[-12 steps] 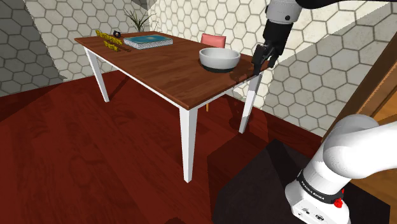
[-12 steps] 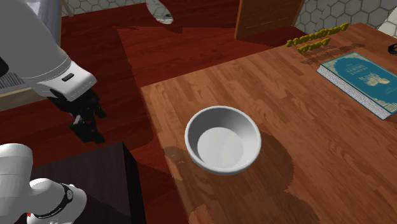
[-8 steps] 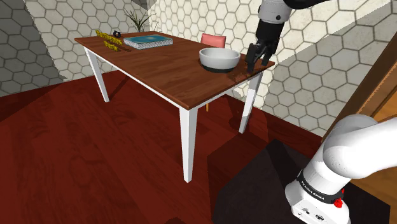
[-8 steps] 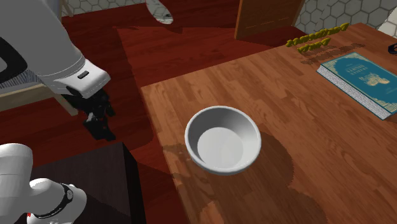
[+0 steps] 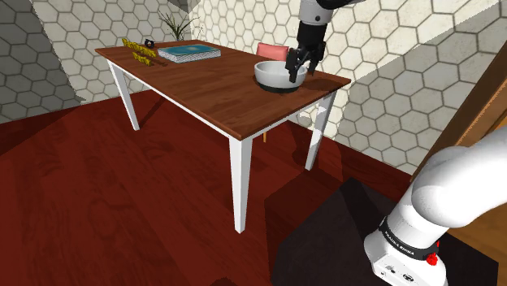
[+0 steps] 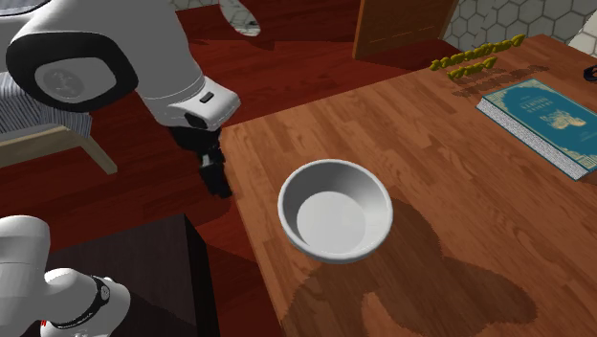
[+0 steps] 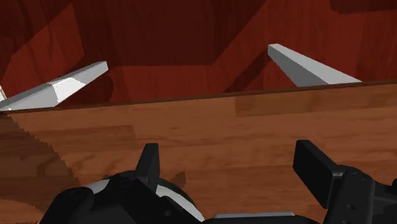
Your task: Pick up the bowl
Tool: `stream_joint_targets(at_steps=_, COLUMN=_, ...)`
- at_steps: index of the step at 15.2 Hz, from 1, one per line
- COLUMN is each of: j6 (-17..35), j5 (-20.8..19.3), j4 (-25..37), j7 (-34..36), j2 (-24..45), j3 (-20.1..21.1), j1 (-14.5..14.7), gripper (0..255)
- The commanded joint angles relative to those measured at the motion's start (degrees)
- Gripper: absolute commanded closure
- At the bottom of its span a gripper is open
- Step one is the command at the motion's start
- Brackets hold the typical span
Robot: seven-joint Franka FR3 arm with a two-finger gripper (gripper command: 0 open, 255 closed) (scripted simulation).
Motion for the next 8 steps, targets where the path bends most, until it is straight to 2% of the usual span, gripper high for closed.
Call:
stream_joint_targets(at_steps=1, j6=0.61, j5=-0.34, j4=4.30, j7=-0.19, j2=4.72, j3=-0.03, j1=-0.19, gripper=0)
stream_joint_targets(at_steps=8, j6=0.40, j5=-1.45, j4=21.00, j7=-0.79, j2=20.64, j3=-0.02, j1=-0.56, gripper=0)
